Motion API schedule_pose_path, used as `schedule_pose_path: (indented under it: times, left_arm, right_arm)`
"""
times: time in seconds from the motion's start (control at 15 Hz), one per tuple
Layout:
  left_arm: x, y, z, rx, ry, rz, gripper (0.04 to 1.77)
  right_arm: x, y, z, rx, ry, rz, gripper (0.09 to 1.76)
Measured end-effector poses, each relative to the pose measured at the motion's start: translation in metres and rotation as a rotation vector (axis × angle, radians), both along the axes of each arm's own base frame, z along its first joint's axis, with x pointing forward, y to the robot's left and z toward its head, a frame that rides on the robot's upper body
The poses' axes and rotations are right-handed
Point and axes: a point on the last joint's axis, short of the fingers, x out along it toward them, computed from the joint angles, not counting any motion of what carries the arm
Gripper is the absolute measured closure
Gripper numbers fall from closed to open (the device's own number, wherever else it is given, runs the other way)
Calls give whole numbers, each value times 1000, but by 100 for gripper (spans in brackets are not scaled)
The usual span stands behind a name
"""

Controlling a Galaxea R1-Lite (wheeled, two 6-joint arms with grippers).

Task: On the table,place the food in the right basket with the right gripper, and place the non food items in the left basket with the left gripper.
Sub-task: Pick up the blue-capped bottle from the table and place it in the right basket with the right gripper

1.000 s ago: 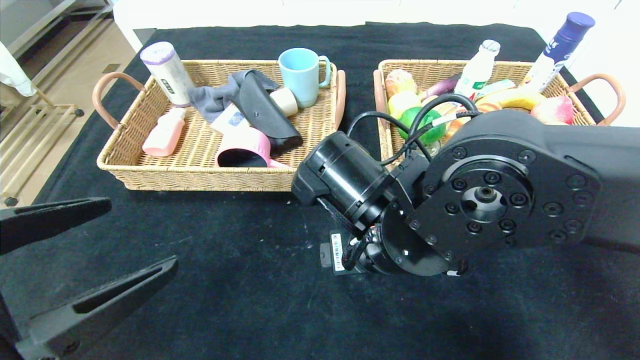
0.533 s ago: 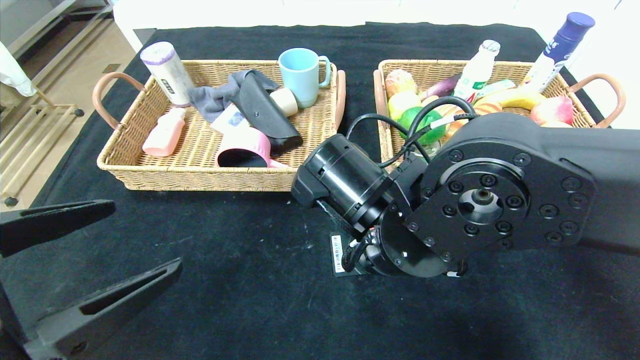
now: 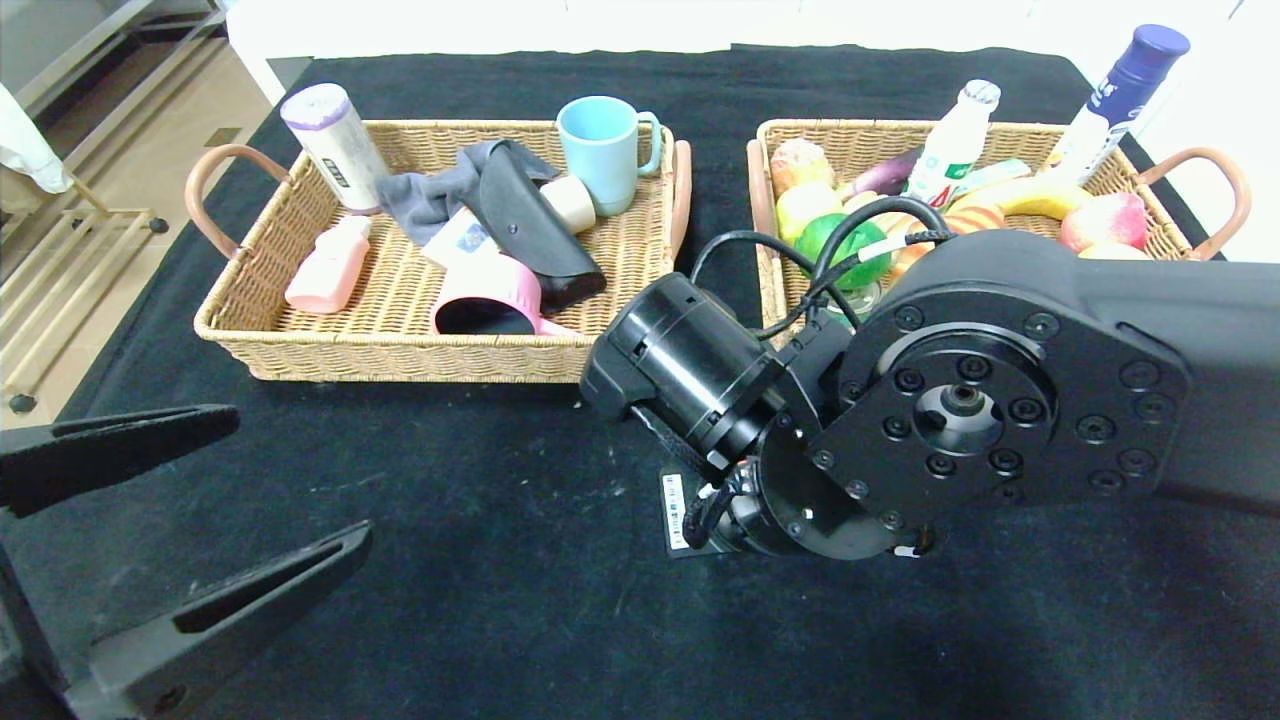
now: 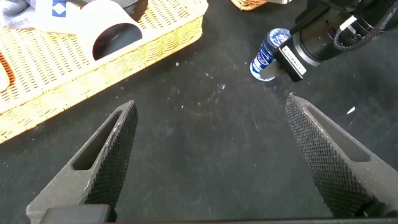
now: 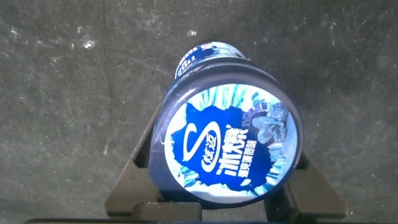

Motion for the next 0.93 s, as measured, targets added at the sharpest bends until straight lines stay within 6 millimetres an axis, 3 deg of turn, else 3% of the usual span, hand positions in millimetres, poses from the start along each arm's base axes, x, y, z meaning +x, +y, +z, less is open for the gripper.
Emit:
schedule_pose_path:
  times: [0.53, 0.67, 0.93]
  left_arm:
    - [-1, 1, 0, 9, -8, -9, 9]
    - [-3, 3, 2, 5, -22, -13, 9]
    - [-5, 4, 3, -1, -30, -15, 9]
  right_arm:
    - [-5, 0, 1, -14, 4, 10, 110]
    - [-10, -1, 5, -24, -20, 7, 172]
    - [-12, -2, 9, -27, -41, -5, 173]
